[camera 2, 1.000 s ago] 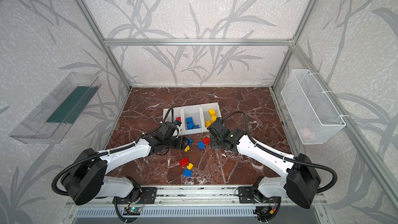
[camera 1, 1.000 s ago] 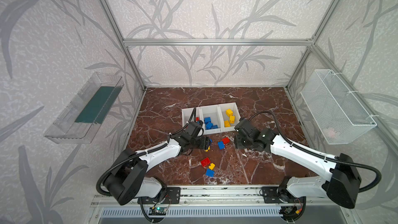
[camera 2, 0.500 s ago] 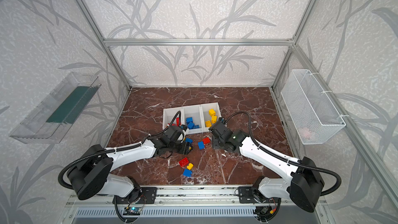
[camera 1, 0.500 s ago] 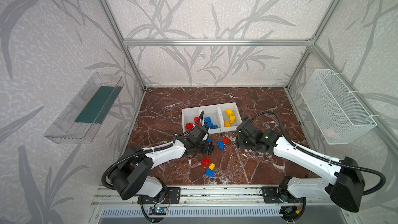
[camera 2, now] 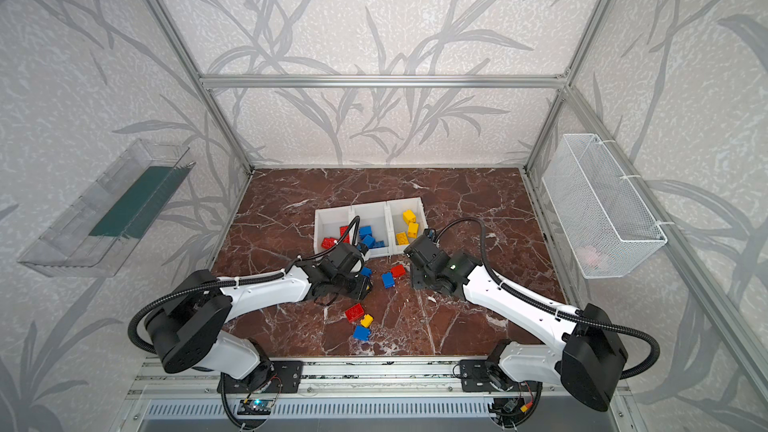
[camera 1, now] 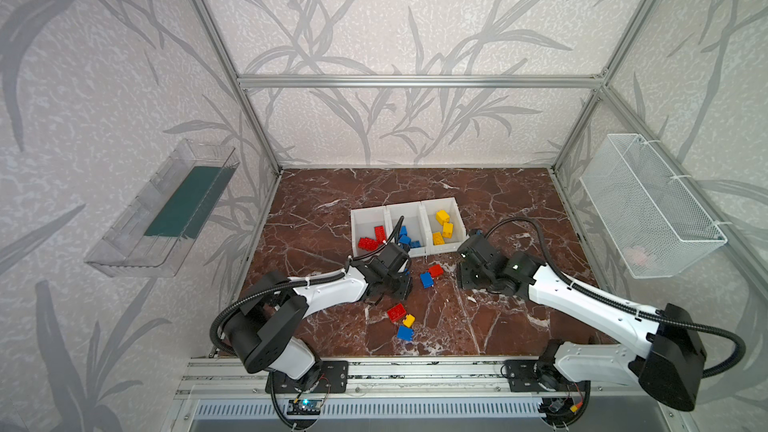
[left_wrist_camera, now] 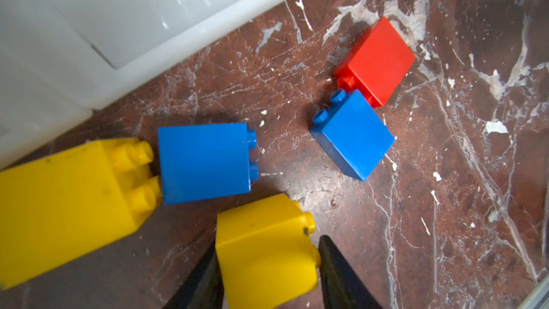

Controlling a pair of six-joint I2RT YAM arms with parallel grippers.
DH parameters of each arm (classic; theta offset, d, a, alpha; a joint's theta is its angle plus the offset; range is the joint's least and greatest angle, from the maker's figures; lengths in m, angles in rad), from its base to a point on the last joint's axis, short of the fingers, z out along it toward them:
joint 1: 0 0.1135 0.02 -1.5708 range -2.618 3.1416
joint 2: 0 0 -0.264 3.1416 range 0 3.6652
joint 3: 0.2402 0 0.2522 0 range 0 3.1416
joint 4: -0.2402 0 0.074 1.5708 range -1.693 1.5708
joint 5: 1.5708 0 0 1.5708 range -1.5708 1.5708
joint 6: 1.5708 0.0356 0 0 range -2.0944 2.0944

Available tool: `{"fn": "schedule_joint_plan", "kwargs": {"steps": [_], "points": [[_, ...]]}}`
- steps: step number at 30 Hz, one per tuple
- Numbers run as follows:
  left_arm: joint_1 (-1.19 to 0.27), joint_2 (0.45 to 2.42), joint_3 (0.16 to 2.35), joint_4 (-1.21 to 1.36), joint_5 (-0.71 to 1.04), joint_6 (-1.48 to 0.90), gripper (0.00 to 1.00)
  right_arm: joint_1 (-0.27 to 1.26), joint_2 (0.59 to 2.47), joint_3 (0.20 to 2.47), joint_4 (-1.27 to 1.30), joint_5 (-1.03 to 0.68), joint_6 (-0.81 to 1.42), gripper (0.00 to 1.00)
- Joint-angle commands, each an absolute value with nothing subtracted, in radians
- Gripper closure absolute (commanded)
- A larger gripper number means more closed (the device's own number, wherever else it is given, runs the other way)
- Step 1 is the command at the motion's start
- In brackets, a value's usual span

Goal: Sort the legos into containers by color
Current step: 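Draw the right gripper back while the left gripper grasps a yellow brick, then carry the yellow brick into the compartment nearest the right arm and release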

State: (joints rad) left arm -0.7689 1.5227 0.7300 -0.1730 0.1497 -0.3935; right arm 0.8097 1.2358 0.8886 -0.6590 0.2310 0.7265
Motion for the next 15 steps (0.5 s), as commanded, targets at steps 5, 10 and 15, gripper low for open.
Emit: {"fn": "schedule_joint_plan", "kwargs": {"steps": [5, 10, 15], "points": [[-0.801, 1.526, 0.805, -0.223, 0.128, -0.370, 0.61, 0.806, 1.138, 0.852, -0.701, 0.302, 0.741, 0.37], [-0.804, 1.489, 0.896, -0.240, 0.145, -0.352, 0.62, 0.795, 1.074, 0.845, -0.743, 0.326, 0.735, 0.37], [-0.797, 1.550, 1.037, -0.218, 0.134, -0.296, 0.62, 0.780, 1.026, 0.836, -0.764, 0.331, 0.723, 0.37]]}}
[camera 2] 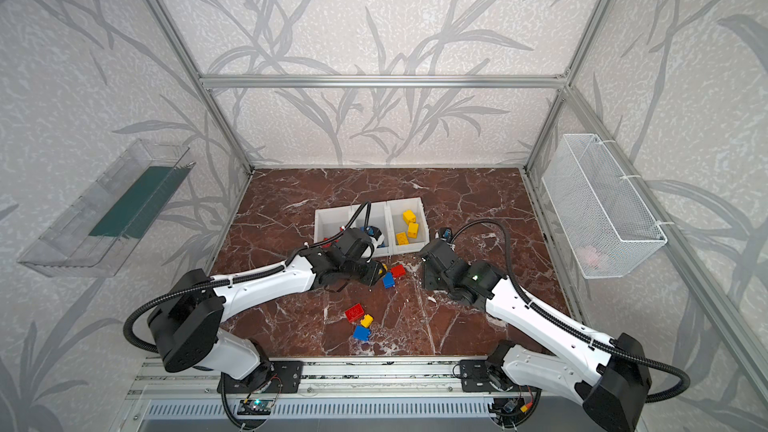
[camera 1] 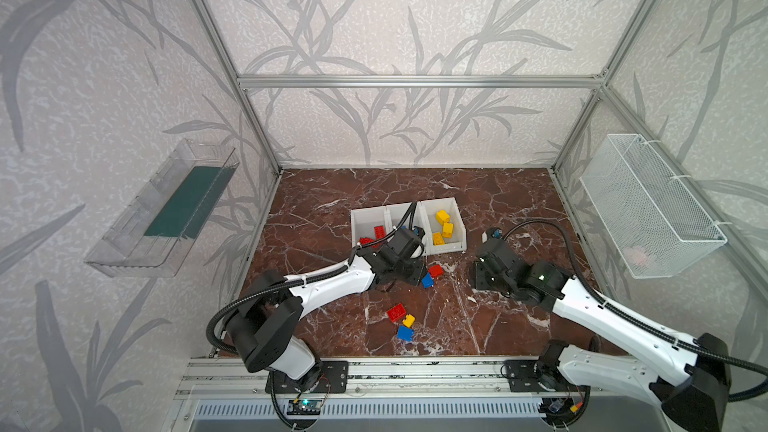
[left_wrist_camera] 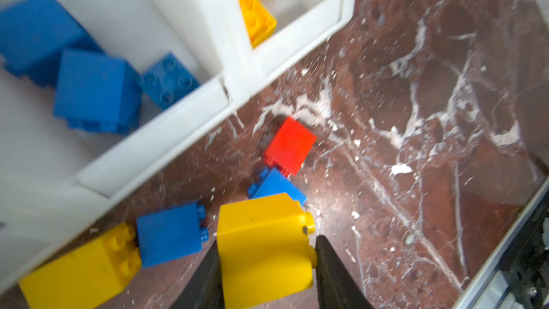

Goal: Sort the legos into containers by color
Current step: 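Carry the yellow brick into the compartment nearest the right arm and release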

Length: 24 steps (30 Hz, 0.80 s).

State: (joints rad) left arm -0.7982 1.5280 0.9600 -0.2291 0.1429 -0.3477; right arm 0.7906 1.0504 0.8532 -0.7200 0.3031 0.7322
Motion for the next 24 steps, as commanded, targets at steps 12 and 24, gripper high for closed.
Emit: {"fn": "schedule_joint_plan", "kwargs": {"steps": [12, 24], "points": [[-0.738, 1.964, 1.520, -0.283, 0.175, -0.198, 0.62, 0.778, 0.984, 0.806, -0.768, 0.287, 0.717, 0.37], [-0.685, 2.105, 1.709, -0.337, 0.113, -0.176, 0.44, 0.773, 0.979, 0.778, -0.758, 0.282, 0.714, 0.37]]}}
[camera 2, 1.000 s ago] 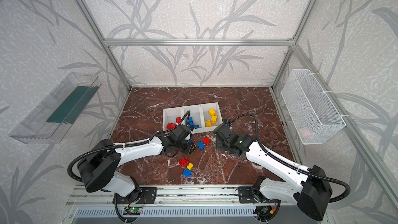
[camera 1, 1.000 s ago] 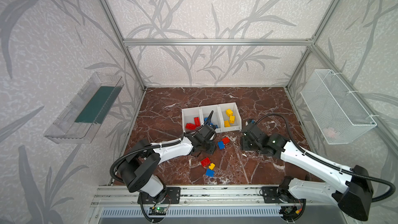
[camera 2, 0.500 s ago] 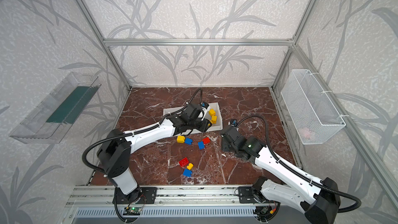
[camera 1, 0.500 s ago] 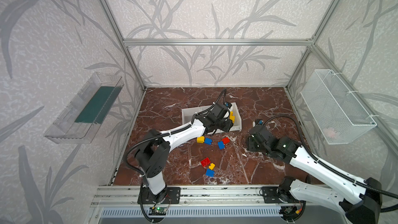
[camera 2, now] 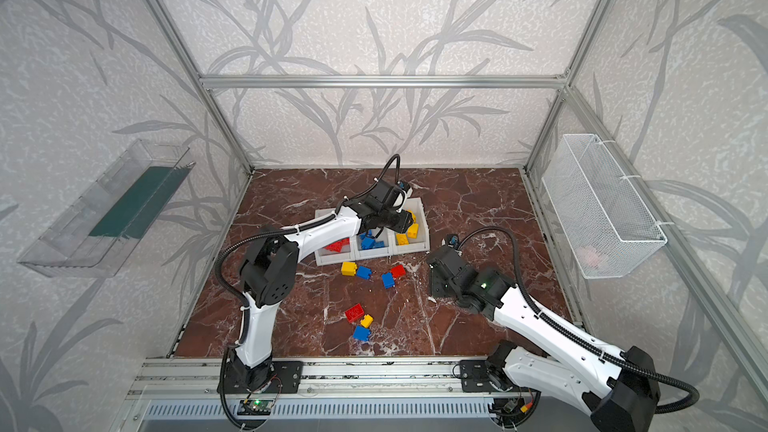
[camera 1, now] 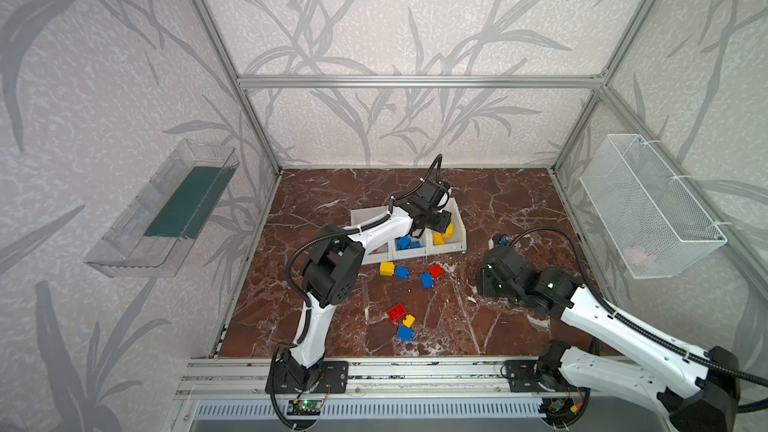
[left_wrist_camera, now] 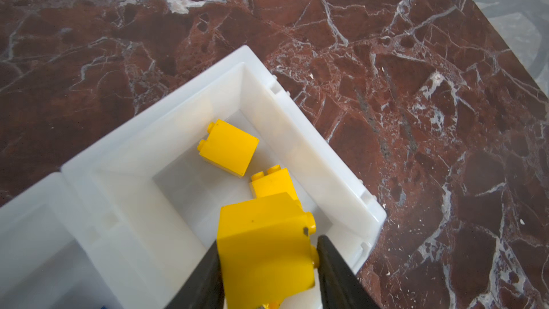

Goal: Sort the legos into containers by color
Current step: 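Carry the yellow brick into the compartment nearest the right arm and release, then draw the left gripper back while the right gripper moves over a red 2x2 brick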

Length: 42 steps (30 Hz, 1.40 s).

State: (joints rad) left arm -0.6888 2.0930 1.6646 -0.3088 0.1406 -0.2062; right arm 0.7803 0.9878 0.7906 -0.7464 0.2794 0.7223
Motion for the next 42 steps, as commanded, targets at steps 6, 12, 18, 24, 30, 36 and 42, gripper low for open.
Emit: {"fn": "schedule_joint_plan", "kwargs": {"steps": [6, 12, 18, 24, 30, 36, 42], "points": [[-0.678, 2.093, 1.702, -0.330, 0.097, -0.170, 0.32, 0.772, 0.989, 0.783, -0.758, 0.280, 0.711, 0.36], [-0.660, 1.989, 1.594, -0.265, 0.107, -0.204, 0.31, 0.771, 0.996, 0.795, -0.765, 0.276, 0.709, 0.36], [-0.617, 1.806, 1.384, -0.188, 0.127, -0.254, 0.31, 0.770, 1.013, 0.805, -0.746, 0.253, 0.688, 0.36], [-0.568, 1.582, 1.145, -0.169, 0.104, -0.270, 0.31, 0.772, 1.078, 0.829, -0.714, 0.213, 0.650, 0.35], [-0.551, 1.366, 0.957, -0.189, 0.028, -0.269, 0.30, 0.773, 1.212, 0.870, -0.662, 0.155, 0.611, 0.36], [-0.546, 1.153, 0.767, -0.205, 0.003, -0.345, 0.30, 0.799, 1.402, 0.961, -0.601, 0.104, 0.589, 0.36], [-0.546, 0.963, 0.604, -0.238, -0.016, -0.424, 0.30, 0.826, 1.594, 1.103, -0.591, 0.115, 0.553, 0.35]]}}
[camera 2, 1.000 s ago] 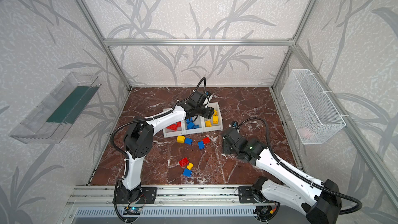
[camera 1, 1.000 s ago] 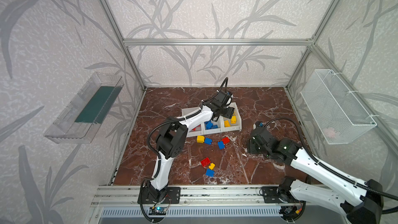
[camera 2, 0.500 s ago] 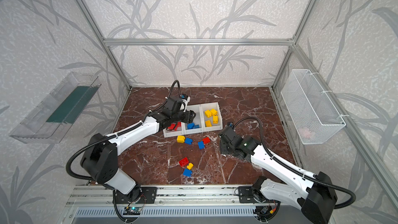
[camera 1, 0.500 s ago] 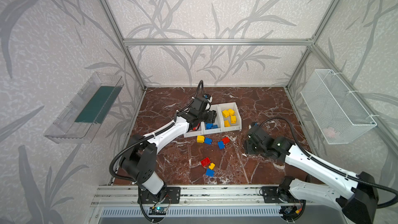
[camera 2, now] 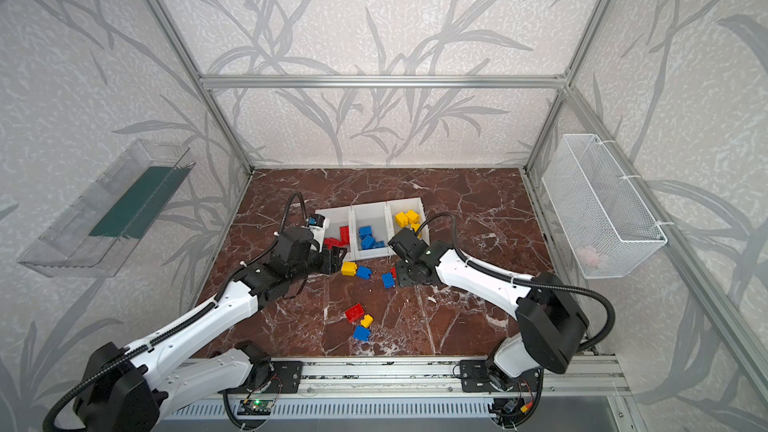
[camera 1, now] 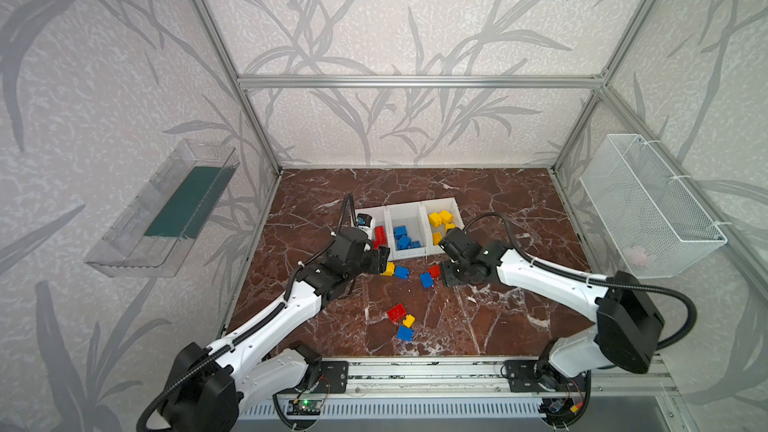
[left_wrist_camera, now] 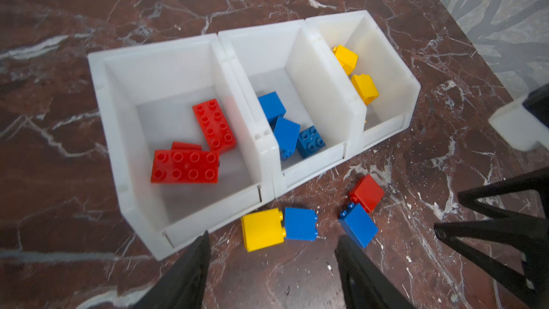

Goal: Sort the legos into containers by color
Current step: 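Draw the left gripper back while the right gripper moves over a red 2x2 brick, then lower the right gripper onto the red 2x2 brick and close it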

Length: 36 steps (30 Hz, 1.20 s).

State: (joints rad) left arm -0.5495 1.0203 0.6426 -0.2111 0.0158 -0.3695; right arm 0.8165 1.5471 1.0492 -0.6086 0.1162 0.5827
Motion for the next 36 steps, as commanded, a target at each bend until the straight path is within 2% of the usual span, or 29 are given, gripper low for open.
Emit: {"fn": "schedule_joint_plan", "kwargs": {"steps": [1, 6, 11, 25, 32, 36], "points": [[-0.545, 0.934, 0.588, -0.246, -0.021, -0.429, 0.30, 0.827, 1.621, 1.122, -0.586, 0.117, 0.550, 0.35], [-0.546, 0.847, 0.538, -0.265, -0.048, -0.445, 0.30, 0.825, 1.768, 1.209, -0.594, 0.138, 0.537, 0.35], [-0.545, 0.846, 0.523, -0.262, -0.034, -0.460, 0.30, 0.819, 1.865, 1.281, -0.639, 0.165, 0.546, 0.35], [-0.545, 0.926, 0.532, -0.226, -0.009, -0.458, 0.30, 0.776, 1.918, 1.268, -0.589, 0.123, 0.562, 0.37], [-0.546, 0.940, 0.534, -0.219, -0.002, -0.462, 0.30, 0.775, 1.939, 1.261, -0.588, 0.117, 0.555, 0.41], [-0.545, 0.935, 0.531, -0.218, -0.003, -0.461, 0.30, 0.773, 1.942, 1.254, -0.586, 0.118, 0.551, 0.47]]}}
